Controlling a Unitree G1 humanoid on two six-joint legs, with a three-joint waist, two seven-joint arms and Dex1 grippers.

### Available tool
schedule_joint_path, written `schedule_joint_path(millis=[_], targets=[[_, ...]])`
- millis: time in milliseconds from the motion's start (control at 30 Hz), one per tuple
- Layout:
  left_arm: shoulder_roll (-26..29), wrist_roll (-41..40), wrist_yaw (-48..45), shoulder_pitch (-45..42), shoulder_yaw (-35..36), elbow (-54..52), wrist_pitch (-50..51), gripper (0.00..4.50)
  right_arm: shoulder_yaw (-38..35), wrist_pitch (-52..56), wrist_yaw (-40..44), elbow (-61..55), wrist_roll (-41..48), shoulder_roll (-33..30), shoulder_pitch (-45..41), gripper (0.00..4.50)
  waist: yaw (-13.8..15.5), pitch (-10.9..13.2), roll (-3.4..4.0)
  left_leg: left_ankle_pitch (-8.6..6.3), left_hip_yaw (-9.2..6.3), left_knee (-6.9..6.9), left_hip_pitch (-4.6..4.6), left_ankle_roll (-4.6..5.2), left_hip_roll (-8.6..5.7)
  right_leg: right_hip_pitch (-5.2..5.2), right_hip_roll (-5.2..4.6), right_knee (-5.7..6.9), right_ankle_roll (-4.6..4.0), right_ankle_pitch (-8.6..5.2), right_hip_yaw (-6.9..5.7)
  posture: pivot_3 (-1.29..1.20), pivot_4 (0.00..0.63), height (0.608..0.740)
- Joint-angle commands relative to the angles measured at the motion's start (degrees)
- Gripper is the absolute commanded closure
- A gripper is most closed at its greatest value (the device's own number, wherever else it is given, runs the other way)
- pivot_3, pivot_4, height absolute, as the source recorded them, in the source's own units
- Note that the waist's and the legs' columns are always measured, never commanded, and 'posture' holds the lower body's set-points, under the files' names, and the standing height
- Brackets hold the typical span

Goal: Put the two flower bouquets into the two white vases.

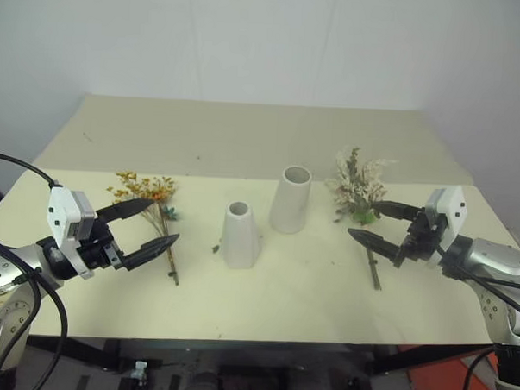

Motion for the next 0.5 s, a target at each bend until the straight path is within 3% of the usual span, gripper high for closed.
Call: schedule_joint_path(millis=[33, 300, 500], targets=[[0.45, -0.88, 0.06, -0.83, 1.4, -1.14, -0.37, 0.0, -0.69, -0.24, -0.06, -1.17, -0.19, -1.01, -0.91, 0.04, 0.0, 0.0, 0.0, 0.0, 0.0, 0.0, 0.0, 0.0, 0.0, 0.0, 0.0, 0.0, 0.0, 0.0, 0.0, 0.0, 0.15, 0.74], [0.96, -1.03, -0.43, -1.35, 1.12, -0.88, -0.5, 0.0, 0.65, 0.9, -2.27, -0.52, -3.42, -1.31, -1.05, 0.04, 0.0, 0.0, 0.0, 0.0, 0.0, 0.0, 0.0, 0.0, 0.0, 0.0, 0.0, 0.0, 0.0, 0.0, 0.0, 0.0, 0.15, 0.74], [1.8, -1.37, -1.14, -8.0, -2.12, 0.39, 0.59, 0.0, 6.18, 15.98, -12.2, 2.83, -9.89, -1.79, -6.49, 0.04, 0.0, 0.0, 0.0, 0.0, 0.0, 0.0, 0.01, 0.0, -0.02, 0.0, 0.0, 0.03, -0.01, 0.0, 0.0, 0.0, 0.15, 0.74]])
